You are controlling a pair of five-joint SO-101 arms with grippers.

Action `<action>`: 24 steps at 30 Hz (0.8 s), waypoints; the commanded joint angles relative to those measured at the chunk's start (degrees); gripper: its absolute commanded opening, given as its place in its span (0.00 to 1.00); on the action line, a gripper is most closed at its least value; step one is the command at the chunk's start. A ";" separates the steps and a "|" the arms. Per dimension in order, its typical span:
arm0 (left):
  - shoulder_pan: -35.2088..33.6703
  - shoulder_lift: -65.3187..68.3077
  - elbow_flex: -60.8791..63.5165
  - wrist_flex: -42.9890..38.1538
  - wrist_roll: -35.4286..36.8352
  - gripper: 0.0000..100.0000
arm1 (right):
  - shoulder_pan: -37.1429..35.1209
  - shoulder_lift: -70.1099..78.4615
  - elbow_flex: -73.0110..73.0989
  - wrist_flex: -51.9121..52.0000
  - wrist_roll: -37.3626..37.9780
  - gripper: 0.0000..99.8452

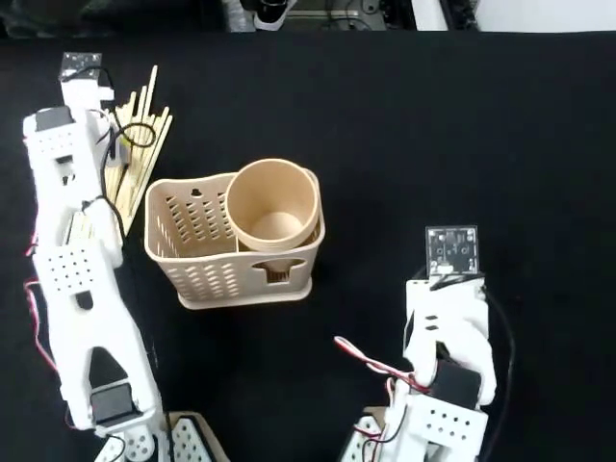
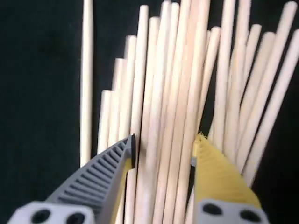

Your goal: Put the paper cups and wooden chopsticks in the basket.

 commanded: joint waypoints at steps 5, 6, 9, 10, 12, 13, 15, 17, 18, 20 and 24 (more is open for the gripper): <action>0.31 21.27 -33.63 11.43 0.44 0.07 | -0.53 -2.24 -0.13 0.88 0.26 0.01; 0.31 21.80 -33.01 11.87 0.44 0.03 | -0.62 -2.24 -0.13 0.97 0.26 0.01; 0.22 21.01 -32.57 13.36 0.44 0.04 | -0.62 -2.24 -0.13 0.97 0.26 0.01; 0.22 20.84 -32.57 14.07 0.44 0.04 | -0.62 -2.24 -0.13 1.05 0.26 0.01; 0.22 20.31 -32.75 16.70 0.44 0.03 | -0.62 -2.24 -0.13 1.05 0.26 0.01; 0.40 20.04 -32.84 17.85 0.44 0.03 | -0.62 -2.24 -0.13 1.32 0.44 0.01; 0.92 17.76 -32.84 20.31 0.44 0.03 | -0.44 -2.24 -0.13 1.23 0.53 0.01; 1.36 15.21 -32.84 23.21 0.44 0.03 | -0.44 -2.33 -0.13 1.23 0.53 0.01; 1.45 13.80 -32.84 24.53 0.44 0.03 | -0.44 -2.33 -0.13 1.23 0.53 0.01; 1.54 10.55 -33.10 26.46 0.70 0.03 | -0.53 -2.33 -0.13 1.23 0.53 0.01; 0.48 3.08 -32.84 27.08 2.73 0.03 | -0.62 -2.33 -0.13 1.23 0.53 0.01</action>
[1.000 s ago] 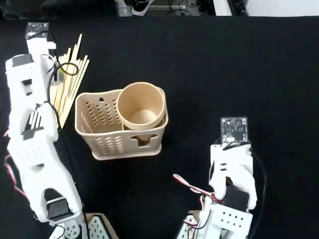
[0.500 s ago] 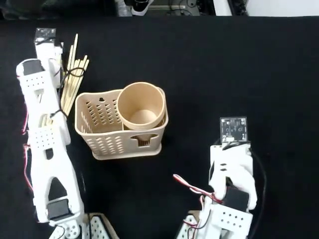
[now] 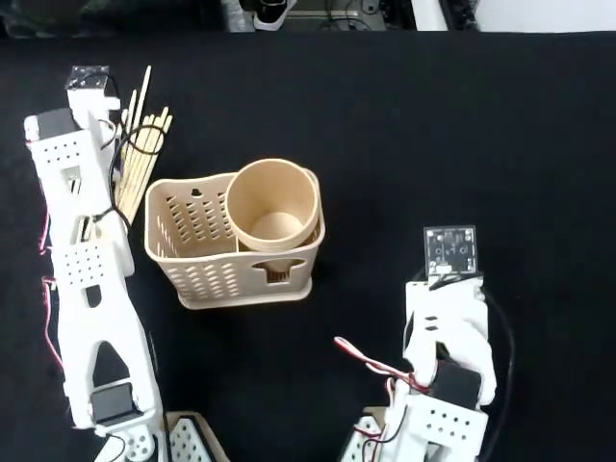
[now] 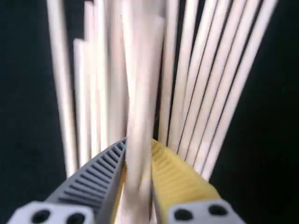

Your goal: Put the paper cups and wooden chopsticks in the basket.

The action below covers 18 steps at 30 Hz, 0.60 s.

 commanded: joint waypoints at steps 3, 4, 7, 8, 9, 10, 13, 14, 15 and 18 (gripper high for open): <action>-1.36 -14.77 -0.92 1.05 5.01 0.03 | -0.62 -2.33 -0.13 0.09 0.44 0.01; -1.54 -16.09 -0.92 1.14 5.71 0.03 | -0.62 -2.33 -0.13 0.09 0.44 0.01; -1.54 -20.22 0.48 1.14 8.44 0.03 | -0.62 -2.33 -0.13 0.00 0.44 0.01; -1.36 -21.80 2.24 1.14 9.23 0.03 | -0.62 -2.33 -0.13 0.00 0.44 0.01; -1.19 -23.82 4.62 1.14 9.93 0.03 | -0.62 -2.33 -0.13 -0.09 0.44 0.01; -1.01 -26.20 7.25 1.14 10.55 0.03 | -0.62 -2.33 -0.13 -0.09 0.44 0.01; -0.84 -34.81 17.54 1.14 12.48 0.03 | -0.62 -2.33 -0.13 -0.09 0.44 0.01; -0.75 -38.07 21.05 1.14 13.01 0.03 | -0.62 -2.33 -0.13 -0.09 0.44 0.01; -0.75 -41.49 24.31 1.14 13.36 0.03 | -0.62 -2.33 -0.13 -0.09 0.44 0.01; -0.66 -51.78 32.57 0.88 13.80 0.03 | -0.62 -2.33 -0.13 -0.09 0.44 0.01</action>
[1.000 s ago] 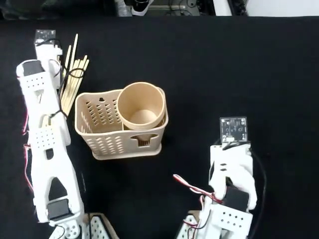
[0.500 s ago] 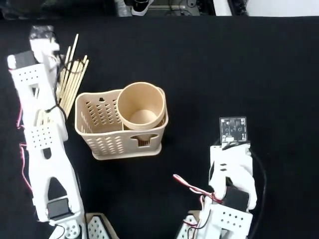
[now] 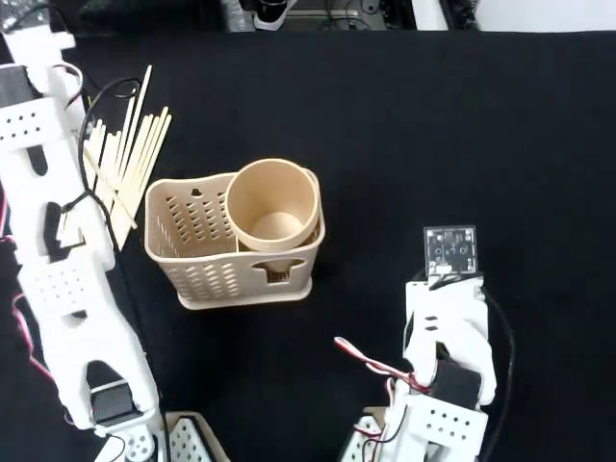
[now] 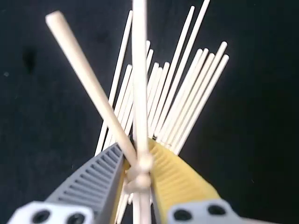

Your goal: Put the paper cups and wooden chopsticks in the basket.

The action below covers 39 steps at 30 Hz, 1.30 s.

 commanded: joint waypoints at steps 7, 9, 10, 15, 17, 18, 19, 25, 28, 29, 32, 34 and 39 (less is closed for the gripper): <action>2.86 -36.40 23.25 -5.54 1.32 0.03 | -0.62 -2.33 -0.13 -0.09 0.44 0.01; 3.03 -40.97 29.14 -10.81 2.02 0.03 | -0.62 -2.33 -0.13 0.00 0.44 0.01; 3.03 -43.08 32.48 -13.89 2.99 0.03 | -0.62 -2.33 -0.13 0.00 0.44 0.01; 3.03 -54.51 51.47 -30.07 3.69 0.03 | -0.70 -2.33 -0.13 0.00 0.44 0.01; 3.82 -60.40 58.86 -35.43 3.69 0.03 | -0.70 -2.33 -0.13 0.00 0.44 0.01; 4.62 -63.74 62.20 -37.36 3.69 0.03 | -0.70 -2.33 -0.13 0.00 0.44 0.01; 5.23 -67.34 65.63 -39.38 3.69 0.03 | -0.70 -2.33 -0.13 0.00 0.44 0.01; 9.89 -91.16 85.76 -51.69 3.60 0.03 | -0.70 -2.33 -0.13 0.00 0.44 0.01; 12.18 -101.80 94.81 -57.32 3.60 0.03 | -0.70 -2.33 -0.13 0.00 0.44 0.01; 12.88 -104.62 97.71 -59.08 3.60 0.03 | -0.70 -2.33 -0.13 0.00 0.44 0.01; 13.85 -111.30 104.40 -63.38 4.04 0.03 | -0.70 -2.33 -0.13 0.00 0.44 0.01; 13.85 -113.76 108.00 -67.60 4.13 0.03 | -0.70 -2.33 -0.13 0.00 0.44 0.01; 13.85 -115.34 111.87 -71.82 9.41 0.03 | -0.70 -2.33 -0.13 0.00 0.44 0.01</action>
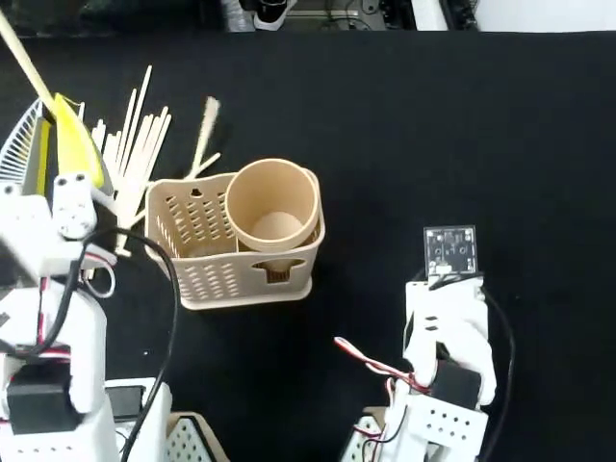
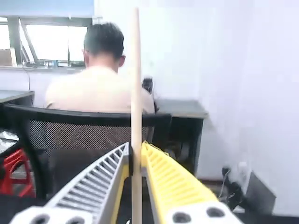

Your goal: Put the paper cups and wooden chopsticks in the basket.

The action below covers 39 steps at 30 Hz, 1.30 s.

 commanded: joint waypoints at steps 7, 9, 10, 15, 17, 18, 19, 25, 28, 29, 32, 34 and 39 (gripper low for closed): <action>4.18 -1.23 2.33 -1.05 14.42 0.03 | -0.70 -2.33 -0.13 0.00 0.44 0.01; 8.31 -1.23 2.86 1.49 12.84 0.03 | -0.70 -2.33 -0.13 0.00 0.44 0.01; 10.15 -1.23 3.30 2.37 11.87 0.03 | -0.70 -2.33 -0.13 0.00 0.44 0.01; 12.97 -1.23 8.40 2.90 8.26 0.03 | -0.70 -2.33 -0.13 0.09 0.44 0.01; 12.97 -1.23 11.12 2.90 7.03 0.03 | -0.70 -2.33 -0.13 0.09 0.44 0.01; 12.97 -1.23 12.26 2.90 6.07 0.03 | -0.70 -2.33 -0.13 0.09 0.44 0.01; 12.97 -1.23 13.23 3.08 4.66 0.04 | -0.70 -2.33 -0.13 0.09 0.44 0.01; 12.44 -1.32 14.55 3.43 4.66 0.26 | -0.70 -2.33 -0.13 0.00 0.44 0.01; 7.34 -0.62 9.80 6.59 6.51 0.23 | -0.70 -2.33 -0.13 0.00 0.44 0.01; 4.62 -0.35 7.25 9.32 6.95 0.23 | -0.70 -2.33 -0.13 0.00 0.44 0.01; -7.08 2.90 -1.01 18.99 10.37 0.24 | -0.70 -2.33 -0.13 0.00 0.44 0.01; -16.13 7.91 -5.76 24.00 12.22 0.24 | -0.70 -2.33 -0.13 0.00 0.44 0.01; -27.56 29.19 -13.05 27.25 12.40 0.24 | -0.70 -2.33 -0.13 0.00 0.44 0.01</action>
